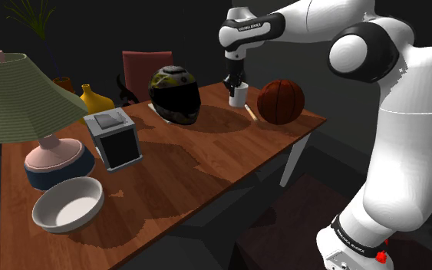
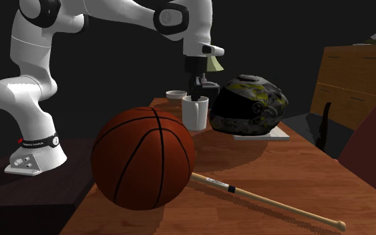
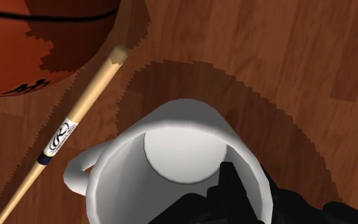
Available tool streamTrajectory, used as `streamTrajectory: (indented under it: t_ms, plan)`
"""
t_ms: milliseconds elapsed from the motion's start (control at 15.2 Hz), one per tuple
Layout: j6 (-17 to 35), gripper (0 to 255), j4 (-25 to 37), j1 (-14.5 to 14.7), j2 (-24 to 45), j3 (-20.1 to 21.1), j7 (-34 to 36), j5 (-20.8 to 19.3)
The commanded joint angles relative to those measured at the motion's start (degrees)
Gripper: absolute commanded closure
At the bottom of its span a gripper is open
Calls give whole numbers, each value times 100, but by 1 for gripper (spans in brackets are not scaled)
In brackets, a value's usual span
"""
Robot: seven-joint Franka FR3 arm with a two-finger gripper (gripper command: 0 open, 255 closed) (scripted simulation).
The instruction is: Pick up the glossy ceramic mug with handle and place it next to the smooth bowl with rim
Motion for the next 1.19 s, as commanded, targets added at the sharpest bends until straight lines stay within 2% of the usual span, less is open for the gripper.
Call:
streamTrajectory:
  t_ms: [0, 660, 1122]
  plan:
    - [-159, 255, 141, -6, -18, -4, -11, -2]
    - [-923, 255, 926, -27, 3, -12, -39, 4]
    - [-601, 255, -294, 570, -867, 243, 796, -157]
